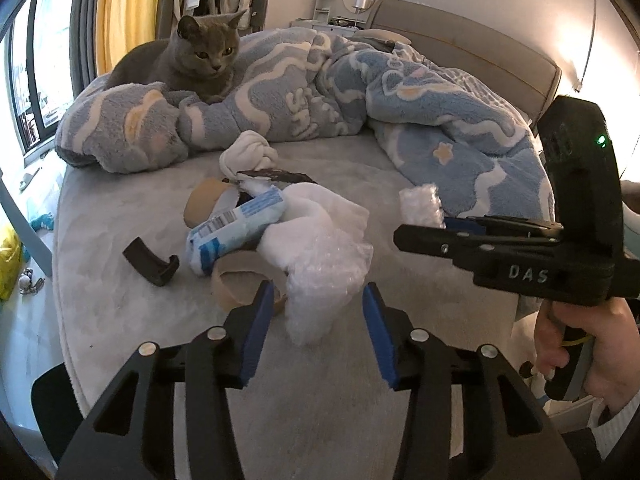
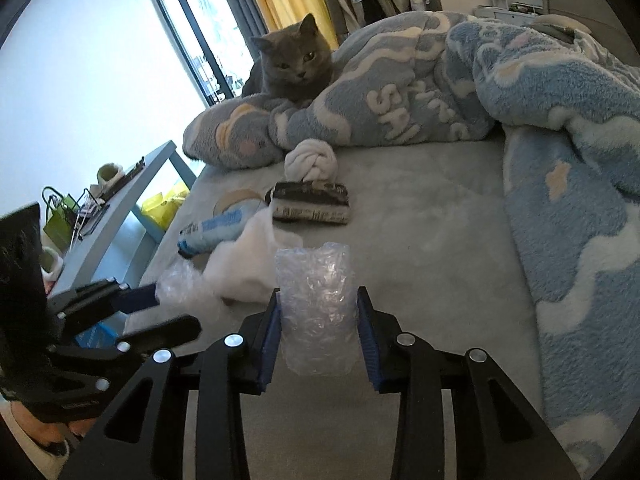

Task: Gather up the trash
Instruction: 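Lift the bubble wrap with the right tool and carry it over the black bin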

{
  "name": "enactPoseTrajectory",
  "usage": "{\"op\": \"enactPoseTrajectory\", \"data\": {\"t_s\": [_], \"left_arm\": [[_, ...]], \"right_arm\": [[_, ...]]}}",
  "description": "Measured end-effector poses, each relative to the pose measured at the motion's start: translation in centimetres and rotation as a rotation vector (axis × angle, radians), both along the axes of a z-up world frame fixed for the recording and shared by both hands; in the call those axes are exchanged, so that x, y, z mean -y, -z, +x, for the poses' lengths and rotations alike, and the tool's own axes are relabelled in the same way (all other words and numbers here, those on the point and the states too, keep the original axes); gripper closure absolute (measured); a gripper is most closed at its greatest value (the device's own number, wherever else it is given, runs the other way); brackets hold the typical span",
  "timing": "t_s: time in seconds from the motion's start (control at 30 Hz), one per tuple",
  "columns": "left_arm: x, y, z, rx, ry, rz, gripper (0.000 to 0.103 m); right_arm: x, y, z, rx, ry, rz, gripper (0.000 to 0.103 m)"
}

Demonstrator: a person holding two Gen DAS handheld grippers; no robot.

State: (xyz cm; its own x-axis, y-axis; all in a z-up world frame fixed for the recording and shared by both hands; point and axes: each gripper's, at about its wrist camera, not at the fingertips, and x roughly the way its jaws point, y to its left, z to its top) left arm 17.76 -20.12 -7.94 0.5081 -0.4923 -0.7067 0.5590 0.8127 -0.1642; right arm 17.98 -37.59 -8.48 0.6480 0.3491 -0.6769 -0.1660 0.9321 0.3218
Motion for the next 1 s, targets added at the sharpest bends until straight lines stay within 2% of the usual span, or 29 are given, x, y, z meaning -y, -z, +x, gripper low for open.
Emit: {"op": "enactPoseTrajectory", "data": {"t_s": [0.1, 0.17, 0.23, 0.5, 0.73, 1.0], "left_arm": [[0.1, 0.3, 0.4, -0.017, 0.001, -0.009, 0.057], [0.1, 0.6, 0.7, -0.034, 0.011, -0.022, 0.064], [0.0, 0.6, 1.0, -0.041, 0.007, -0.031, 0.065], [-1.4, -1.9, 0.1, 0.016, -0.001, -0.055, 0.066], [-4.9, -3.6, 0.1, 0.061, -0.063, -0.061, 0.066], [-9.4, -3.8, 0.5, 0.072, -0.140, -0.029, 0.066]], "right_arm": [[-0.3, -0.5, 0.5, 0.013, -0.003, 0.005, 0.067], [-0.5, -0.8, 0.6, 0.019, -0.009, 0.005, 0.067], [-0.7, -1.1, 0.8, 0.025, -0.013, 0.002, 0.067], [-1.9, -2.8, 1.0, 0.066, -0.012, 0.008, 0.067], [-4.8, -3.6, 1.5, 0.083, -0.057, -0.007, 0.067], [-8.7, -4.4, 2.2, 0.101, -0.110, -0.004, 0.067]]}}
